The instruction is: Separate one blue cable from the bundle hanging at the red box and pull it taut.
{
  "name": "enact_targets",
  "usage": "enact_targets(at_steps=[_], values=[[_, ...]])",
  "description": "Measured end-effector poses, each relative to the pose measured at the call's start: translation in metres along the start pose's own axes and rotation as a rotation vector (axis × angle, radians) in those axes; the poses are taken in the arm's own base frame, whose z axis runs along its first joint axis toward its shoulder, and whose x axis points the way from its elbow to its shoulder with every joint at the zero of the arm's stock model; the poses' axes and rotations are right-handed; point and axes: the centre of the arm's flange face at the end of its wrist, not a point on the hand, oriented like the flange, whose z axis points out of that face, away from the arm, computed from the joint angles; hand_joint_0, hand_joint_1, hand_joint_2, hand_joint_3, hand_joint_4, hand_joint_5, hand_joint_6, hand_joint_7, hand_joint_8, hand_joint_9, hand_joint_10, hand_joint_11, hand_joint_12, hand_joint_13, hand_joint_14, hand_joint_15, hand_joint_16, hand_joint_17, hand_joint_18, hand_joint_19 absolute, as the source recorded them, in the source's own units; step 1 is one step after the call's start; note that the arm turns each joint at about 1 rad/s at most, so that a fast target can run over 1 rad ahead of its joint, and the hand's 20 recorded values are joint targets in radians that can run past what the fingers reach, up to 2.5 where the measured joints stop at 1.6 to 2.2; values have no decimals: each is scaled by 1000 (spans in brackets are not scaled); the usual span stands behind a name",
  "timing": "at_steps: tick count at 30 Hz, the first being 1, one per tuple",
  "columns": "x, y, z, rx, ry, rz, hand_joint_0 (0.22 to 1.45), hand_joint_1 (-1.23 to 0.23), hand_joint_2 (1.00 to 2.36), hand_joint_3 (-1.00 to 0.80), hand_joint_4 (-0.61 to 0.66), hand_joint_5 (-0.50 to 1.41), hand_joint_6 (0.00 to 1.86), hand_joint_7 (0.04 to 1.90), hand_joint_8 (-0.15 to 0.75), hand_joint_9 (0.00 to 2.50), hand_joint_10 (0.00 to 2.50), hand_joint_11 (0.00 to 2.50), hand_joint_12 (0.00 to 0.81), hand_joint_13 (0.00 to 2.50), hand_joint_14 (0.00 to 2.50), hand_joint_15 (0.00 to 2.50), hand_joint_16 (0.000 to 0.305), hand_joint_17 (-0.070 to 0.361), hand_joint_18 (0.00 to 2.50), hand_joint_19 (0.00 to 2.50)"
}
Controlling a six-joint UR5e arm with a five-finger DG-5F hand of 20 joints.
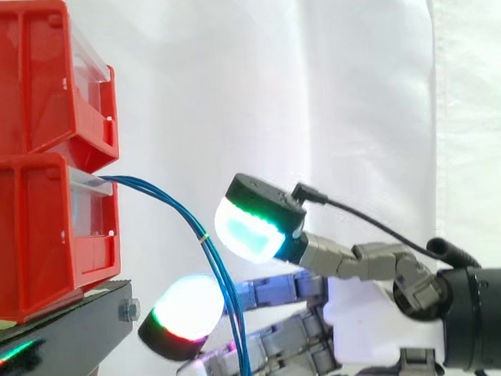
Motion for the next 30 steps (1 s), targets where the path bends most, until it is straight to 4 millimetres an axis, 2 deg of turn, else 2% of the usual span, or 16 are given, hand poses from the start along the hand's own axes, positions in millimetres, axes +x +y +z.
enact_targets(at_steps=[6,19,30], values=[[9,-10,2,-26,-11,10,470,-498,1000,-500,201,-199,700,927,342,799,11,395,387,865,13,308,44,99,540,244],[30,-11,-1,-31,7,10,447,-555,1000,-500,231,-211,715,875,353,812,11,421,418,957,11,316,47,105,583,209],[31,-10,-1,-20,46,6,469,-508,1000,-500,214,-209,706,895,356,878,15,457,413,1014,13,334,45,101,582,226]])
